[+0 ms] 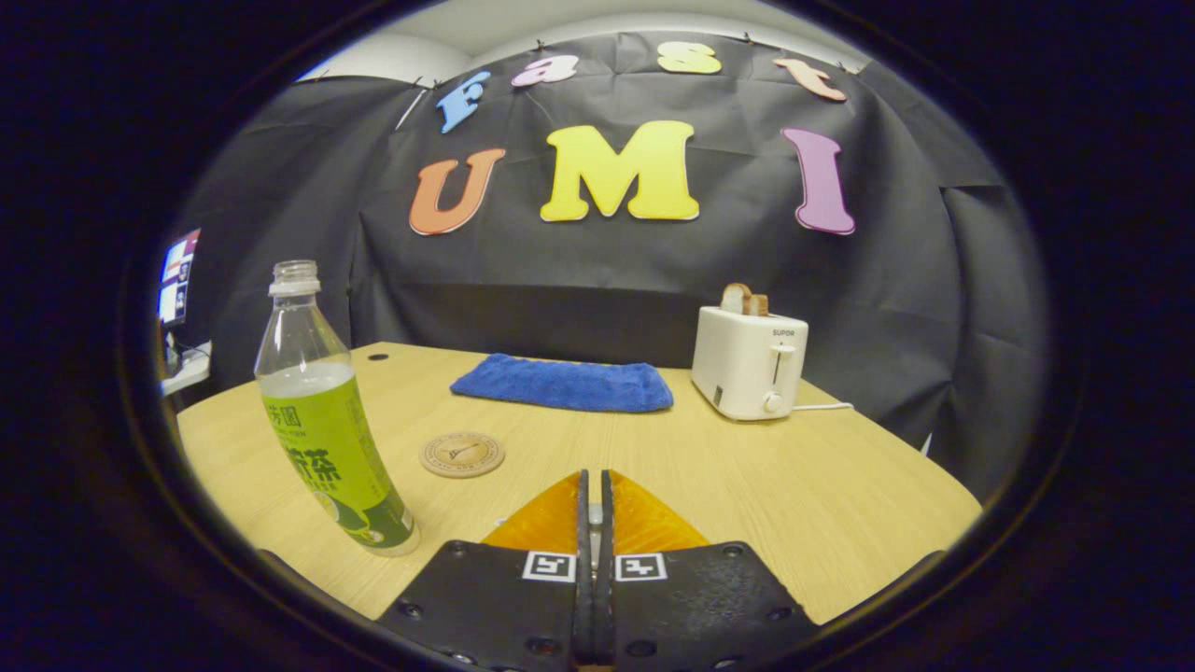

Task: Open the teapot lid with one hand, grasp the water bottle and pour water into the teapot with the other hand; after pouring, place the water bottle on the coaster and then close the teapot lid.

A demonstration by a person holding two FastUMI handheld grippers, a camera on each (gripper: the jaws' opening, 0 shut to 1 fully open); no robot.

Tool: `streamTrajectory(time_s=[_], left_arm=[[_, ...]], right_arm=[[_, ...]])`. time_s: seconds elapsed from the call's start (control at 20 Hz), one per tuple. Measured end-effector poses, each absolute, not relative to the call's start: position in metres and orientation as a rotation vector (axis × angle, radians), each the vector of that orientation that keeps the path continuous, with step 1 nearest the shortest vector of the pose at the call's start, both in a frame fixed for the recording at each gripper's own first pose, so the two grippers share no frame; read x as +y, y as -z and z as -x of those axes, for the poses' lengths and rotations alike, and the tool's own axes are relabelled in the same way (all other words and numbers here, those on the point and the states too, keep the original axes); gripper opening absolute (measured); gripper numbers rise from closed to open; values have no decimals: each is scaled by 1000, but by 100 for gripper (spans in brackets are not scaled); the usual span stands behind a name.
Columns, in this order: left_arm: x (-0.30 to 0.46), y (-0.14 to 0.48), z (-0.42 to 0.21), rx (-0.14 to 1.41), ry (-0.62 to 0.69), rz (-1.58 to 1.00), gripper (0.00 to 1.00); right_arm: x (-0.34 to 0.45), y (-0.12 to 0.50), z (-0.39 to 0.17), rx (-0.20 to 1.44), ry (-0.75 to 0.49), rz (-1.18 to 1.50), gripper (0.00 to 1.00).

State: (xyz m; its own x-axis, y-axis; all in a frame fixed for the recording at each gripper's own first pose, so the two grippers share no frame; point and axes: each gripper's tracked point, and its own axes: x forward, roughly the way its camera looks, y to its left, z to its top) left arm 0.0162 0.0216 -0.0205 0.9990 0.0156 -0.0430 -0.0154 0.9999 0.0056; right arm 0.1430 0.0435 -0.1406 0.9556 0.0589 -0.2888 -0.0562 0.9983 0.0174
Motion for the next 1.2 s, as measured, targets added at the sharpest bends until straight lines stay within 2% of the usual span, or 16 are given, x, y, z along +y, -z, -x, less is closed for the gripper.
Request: streamTrajectory(time_s=[0.55, 0.9, 1.2], left_arm=[[-7, 76, -45, 175, 61, 30, 100], [-12, 113, -78, 256, 73, 35, 100], [-14, 121, -98, 282, 78, 32, 100]], right_arm=[[17, 73, -120, 187, -85, -52, 1], [0, 66, -98, 176, -80, -44, 1], [-4, 72, -96, 189, -82, -39, 1]])
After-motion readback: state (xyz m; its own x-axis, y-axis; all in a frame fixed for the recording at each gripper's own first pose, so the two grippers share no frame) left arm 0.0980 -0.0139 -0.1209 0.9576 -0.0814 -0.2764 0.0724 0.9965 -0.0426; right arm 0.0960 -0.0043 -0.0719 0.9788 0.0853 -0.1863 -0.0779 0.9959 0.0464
